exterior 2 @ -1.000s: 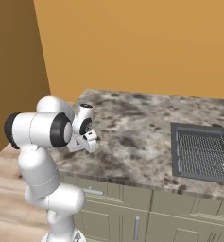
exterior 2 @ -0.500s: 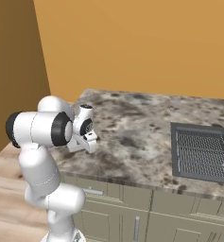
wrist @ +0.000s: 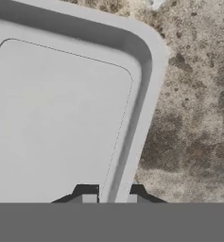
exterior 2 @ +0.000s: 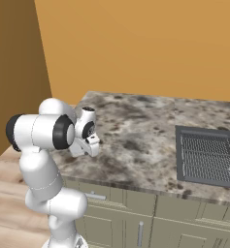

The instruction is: Pick the tupperware and colander and place them in the sink. Then turn on the water.

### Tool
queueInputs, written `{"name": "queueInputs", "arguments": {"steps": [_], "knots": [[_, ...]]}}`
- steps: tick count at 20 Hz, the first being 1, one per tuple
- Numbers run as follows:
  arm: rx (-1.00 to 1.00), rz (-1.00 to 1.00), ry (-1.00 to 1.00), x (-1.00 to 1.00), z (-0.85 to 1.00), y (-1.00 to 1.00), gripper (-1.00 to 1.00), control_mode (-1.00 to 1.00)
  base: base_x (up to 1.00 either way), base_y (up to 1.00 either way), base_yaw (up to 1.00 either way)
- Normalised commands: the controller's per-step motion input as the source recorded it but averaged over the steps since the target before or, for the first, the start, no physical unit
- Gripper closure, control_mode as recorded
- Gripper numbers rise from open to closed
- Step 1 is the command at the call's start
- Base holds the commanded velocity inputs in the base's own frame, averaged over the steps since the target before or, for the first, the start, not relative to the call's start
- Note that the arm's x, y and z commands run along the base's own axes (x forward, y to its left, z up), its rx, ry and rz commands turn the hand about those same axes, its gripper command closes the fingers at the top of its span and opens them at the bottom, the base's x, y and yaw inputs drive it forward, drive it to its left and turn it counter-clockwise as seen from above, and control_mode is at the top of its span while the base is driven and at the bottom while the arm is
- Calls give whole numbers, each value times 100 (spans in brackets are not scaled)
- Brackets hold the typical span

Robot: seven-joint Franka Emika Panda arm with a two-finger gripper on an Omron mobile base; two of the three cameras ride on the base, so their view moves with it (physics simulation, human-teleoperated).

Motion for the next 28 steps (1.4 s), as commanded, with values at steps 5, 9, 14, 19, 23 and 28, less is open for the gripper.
{"name": "queueInputs", "arguments": {"steps": [5,9,14,19,23,28], "knots": [[0,0,0,1,0,0,100,-100,0,0,0],[0,0,0,0,46,-2,100,-100,0,0,0],[0,0,-7,-16,73,-16,100,-100,0,0,0],[0,0,-1,-40,71,-35,100,-100,0,0,0],[0,0,0,-35,57,-46,100,-100,0,0,0],[0,0,-2,-26,25,-30,100,-100,0,0,0]]}}
